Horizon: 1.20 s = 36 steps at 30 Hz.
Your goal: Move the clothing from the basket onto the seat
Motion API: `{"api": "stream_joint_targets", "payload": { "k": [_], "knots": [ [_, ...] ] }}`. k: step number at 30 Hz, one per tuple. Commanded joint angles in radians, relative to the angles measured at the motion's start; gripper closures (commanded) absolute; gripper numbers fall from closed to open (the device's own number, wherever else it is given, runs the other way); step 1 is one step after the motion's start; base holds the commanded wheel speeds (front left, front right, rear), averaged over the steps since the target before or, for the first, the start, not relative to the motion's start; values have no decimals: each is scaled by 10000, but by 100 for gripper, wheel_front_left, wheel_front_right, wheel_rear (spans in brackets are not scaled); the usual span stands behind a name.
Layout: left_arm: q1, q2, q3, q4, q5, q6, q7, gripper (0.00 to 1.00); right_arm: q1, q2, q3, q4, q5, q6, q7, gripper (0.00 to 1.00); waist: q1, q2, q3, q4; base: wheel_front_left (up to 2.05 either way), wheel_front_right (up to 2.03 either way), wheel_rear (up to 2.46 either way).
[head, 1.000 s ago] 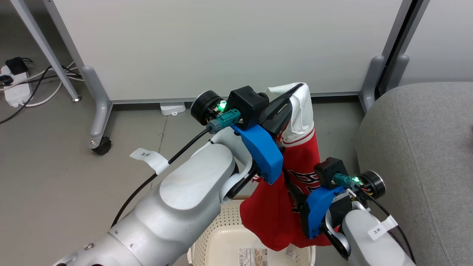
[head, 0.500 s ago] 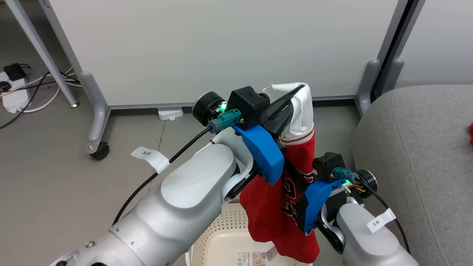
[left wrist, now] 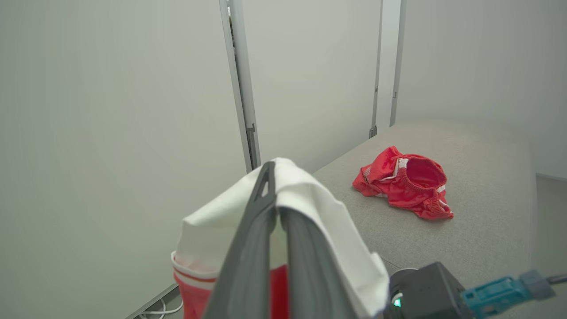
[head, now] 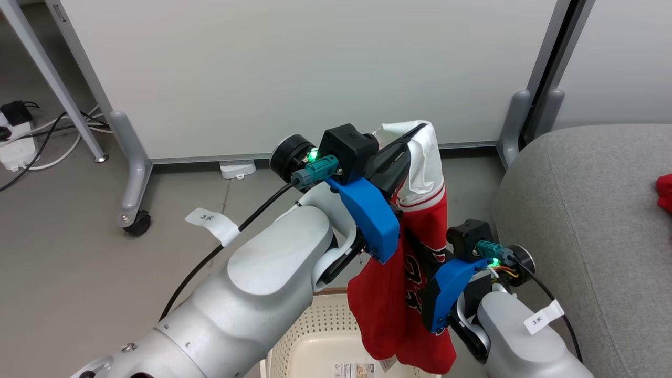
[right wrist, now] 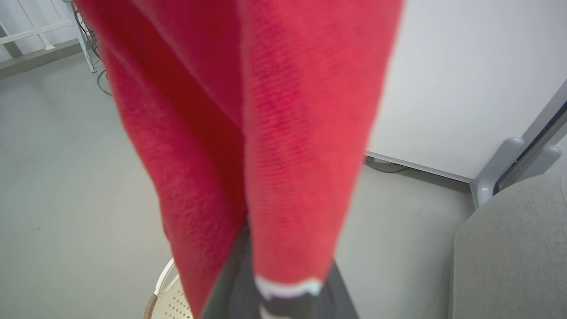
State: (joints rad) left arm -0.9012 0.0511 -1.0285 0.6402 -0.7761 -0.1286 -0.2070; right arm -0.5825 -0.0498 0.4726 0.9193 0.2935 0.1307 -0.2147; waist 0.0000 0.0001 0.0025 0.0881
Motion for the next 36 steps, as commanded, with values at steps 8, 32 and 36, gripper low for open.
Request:
{"api": "stream_joint_targets", "payload": {
  "k": [8,32,36],
  "knots": [
    [128,-1,-211,254,-184,42,306,0,-273,-13,50,241,16,1,-204,100,0,-1,-37,-15,0,0,0],
    [3831,1675,1957,-1672,985,421,-590,0,-299,-47,-1314,-1074,-931,1,-483,100,0,-1,125,-516,0,0,0],
    [4724,1995,2719,-2397,1615,376,-592,0,-52,-97,-1438,-1489,-1044,1,-387,100,0,-1,130,-666,0,0,0]
  ]
}}
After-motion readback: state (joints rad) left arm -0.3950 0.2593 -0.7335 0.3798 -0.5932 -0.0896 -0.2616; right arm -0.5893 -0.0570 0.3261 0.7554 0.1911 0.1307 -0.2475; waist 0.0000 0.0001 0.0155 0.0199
